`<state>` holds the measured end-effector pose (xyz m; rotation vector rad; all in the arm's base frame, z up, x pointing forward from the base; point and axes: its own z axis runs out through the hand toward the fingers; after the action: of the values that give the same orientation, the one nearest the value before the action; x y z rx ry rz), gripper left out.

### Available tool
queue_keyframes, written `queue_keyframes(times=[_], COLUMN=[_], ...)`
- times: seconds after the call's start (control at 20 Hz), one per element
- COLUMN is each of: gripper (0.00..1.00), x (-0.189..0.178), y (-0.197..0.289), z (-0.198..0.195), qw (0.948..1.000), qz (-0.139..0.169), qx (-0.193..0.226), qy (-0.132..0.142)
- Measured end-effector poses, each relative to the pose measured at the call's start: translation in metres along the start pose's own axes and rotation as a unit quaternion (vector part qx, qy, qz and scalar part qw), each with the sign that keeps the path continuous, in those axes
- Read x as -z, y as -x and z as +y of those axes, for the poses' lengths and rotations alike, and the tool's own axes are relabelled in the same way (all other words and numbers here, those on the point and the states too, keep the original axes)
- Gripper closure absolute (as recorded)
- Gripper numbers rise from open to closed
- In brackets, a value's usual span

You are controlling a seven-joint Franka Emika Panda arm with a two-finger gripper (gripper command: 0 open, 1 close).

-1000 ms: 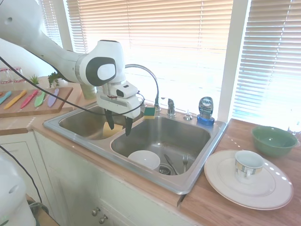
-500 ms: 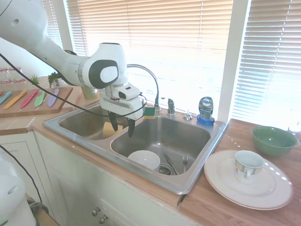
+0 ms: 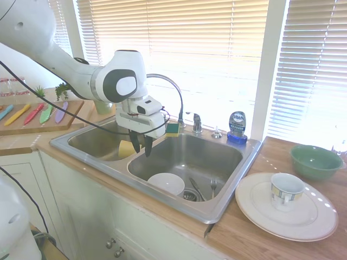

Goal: Turn on the faucet

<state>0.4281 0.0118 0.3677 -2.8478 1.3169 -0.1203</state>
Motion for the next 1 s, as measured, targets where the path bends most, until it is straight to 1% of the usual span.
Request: queue_keyframes(times=[0.15,0.3,0.6,1.0], gripper=[1.00,1.00,1.00,1.00], x=[-0.001,-0.003,-0.010,-0.023], y=[-0.004,-0.015,-0.052,-0.117], z=[-0.007,-0.023,-0.073,-0.135], qw=[0.9999,0.9997,0.9990,0.9968], qz=[0.015,0.021,0.025,0.027], qx=[-0.006,-0.013,-0.026,-0.054], qy=[-0.003,-0.009,-0.028,-0.052])
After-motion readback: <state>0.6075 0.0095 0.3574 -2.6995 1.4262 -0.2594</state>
